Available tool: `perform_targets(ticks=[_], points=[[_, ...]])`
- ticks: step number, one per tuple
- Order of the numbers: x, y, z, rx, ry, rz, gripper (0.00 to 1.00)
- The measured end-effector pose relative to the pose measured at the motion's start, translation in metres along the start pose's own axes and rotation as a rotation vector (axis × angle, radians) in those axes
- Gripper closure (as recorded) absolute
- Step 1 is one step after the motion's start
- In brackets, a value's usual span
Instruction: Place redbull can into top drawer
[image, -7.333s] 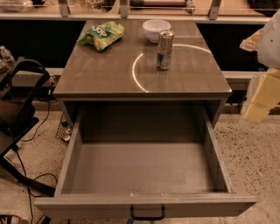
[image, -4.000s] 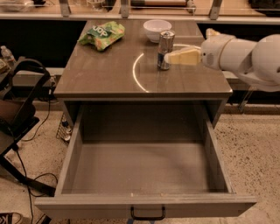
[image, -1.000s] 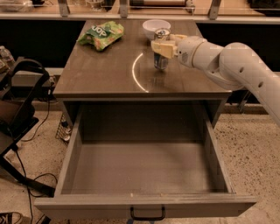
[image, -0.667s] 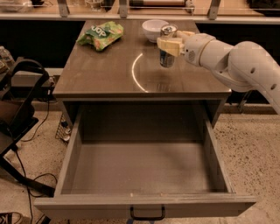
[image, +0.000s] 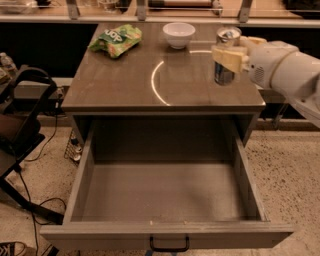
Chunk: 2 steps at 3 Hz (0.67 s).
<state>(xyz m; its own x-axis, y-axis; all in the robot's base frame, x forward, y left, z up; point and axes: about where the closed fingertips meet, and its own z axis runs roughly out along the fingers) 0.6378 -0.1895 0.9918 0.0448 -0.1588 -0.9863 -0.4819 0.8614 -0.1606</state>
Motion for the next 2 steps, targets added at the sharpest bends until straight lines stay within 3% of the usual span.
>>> perform_targets(ticks=[1,2], points=[[-0.001,0.004,-0.055,0.038,0.077,-0.011,1.00],[0.022,0.014,-0.090,0.004,0.106,0.011,1.00]])
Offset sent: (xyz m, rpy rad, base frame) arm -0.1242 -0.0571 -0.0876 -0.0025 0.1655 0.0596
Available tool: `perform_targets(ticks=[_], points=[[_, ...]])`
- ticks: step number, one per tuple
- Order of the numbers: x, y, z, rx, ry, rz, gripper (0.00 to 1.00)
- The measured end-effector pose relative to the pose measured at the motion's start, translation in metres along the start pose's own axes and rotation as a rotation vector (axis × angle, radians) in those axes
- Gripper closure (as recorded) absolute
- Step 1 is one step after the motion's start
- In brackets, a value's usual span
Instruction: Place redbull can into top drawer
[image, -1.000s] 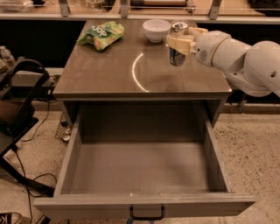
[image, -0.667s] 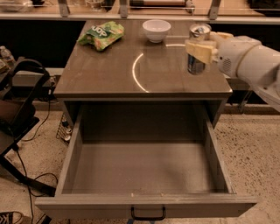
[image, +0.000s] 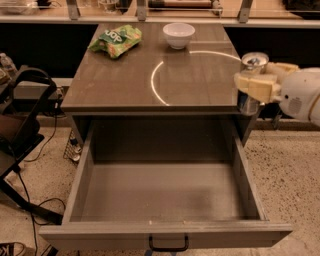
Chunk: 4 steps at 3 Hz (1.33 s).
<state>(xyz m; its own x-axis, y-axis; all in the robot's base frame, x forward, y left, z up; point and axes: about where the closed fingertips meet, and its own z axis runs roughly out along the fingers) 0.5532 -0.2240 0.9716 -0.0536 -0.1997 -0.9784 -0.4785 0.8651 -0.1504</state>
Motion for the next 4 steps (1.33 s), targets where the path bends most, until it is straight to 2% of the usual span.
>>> perform_targets(ticks=[1,2,3,4], points=[[0.051,0.023,0.002,-0.139,-0.019,0.079,1.00],[0.055,0.028,0.006,-0.153,-0.023,0.080,1.00],[0.070,0.049,0.018,-0.204,-0.039,0.085,1.00],[0.107,0.092,0.044,-0.299,-0.054,0.079,1.00]])
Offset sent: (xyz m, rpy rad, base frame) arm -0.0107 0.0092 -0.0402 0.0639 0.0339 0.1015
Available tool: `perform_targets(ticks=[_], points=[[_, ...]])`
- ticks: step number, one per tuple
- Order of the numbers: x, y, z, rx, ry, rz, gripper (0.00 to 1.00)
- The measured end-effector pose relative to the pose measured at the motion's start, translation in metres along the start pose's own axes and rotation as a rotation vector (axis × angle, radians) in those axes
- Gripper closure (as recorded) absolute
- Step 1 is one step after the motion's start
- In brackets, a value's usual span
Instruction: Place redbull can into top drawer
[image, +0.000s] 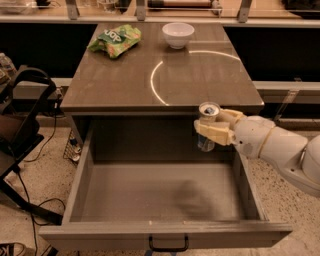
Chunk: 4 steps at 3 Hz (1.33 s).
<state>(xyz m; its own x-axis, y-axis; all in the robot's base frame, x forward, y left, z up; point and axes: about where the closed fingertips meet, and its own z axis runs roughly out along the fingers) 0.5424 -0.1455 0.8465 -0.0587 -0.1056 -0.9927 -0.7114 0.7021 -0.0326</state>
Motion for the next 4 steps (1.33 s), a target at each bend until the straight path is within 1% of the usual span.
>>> perform_targets(ticks=[1,2,3,4], points=[[0.030,0.010,0.020,-0.027,0.031,-0.023,1.00],[0.062,0.025,0.042,-0.061,0.059,-0.012,1.00],[0.096,0.050,0.069,-0.110,0.084,0.013,1.00],[0.113,0.065,0.084,-0.139,0.098,0.030,1.00]])
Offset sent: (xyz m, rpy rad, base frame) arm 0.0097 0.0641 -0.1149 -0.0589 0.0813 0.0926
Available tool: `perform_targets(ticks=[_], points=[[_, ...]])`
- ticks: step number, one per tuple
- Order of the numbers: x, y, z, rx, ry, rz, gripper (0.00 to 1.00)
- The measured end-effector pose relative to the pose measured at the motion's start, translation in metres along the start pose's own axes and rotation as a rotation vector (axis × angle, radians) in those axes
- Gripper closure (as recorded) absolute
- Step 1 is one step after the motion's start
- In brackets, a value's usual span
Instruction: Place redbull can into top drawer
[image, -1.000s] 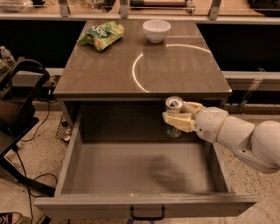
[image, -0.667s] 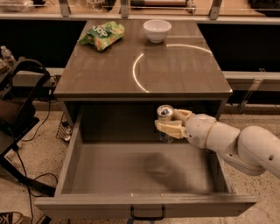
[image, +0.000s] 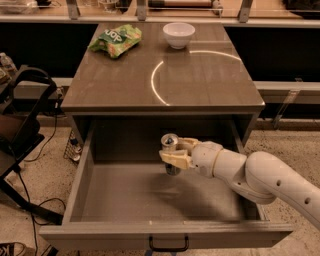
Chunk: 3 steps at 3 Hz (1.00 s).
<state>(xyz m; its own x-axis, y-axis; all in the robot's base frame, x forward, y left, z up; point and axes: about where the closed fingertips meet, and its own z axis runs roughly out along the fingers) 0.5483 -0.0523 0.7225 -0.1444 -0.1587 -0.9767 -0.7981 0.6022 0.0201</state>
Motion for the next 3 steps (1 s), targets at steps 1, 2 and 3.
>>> perform_targets(ticks=[1,2,3], points=[[0.012,0.013,0.018,-0.030,0.000,0.019,1.00],[0.021,0.022,0.030,-0.051,-0.009,0.038,1.00],[0.031,0.036,0.045,-0.075,-0.025,0.063,1.00]])
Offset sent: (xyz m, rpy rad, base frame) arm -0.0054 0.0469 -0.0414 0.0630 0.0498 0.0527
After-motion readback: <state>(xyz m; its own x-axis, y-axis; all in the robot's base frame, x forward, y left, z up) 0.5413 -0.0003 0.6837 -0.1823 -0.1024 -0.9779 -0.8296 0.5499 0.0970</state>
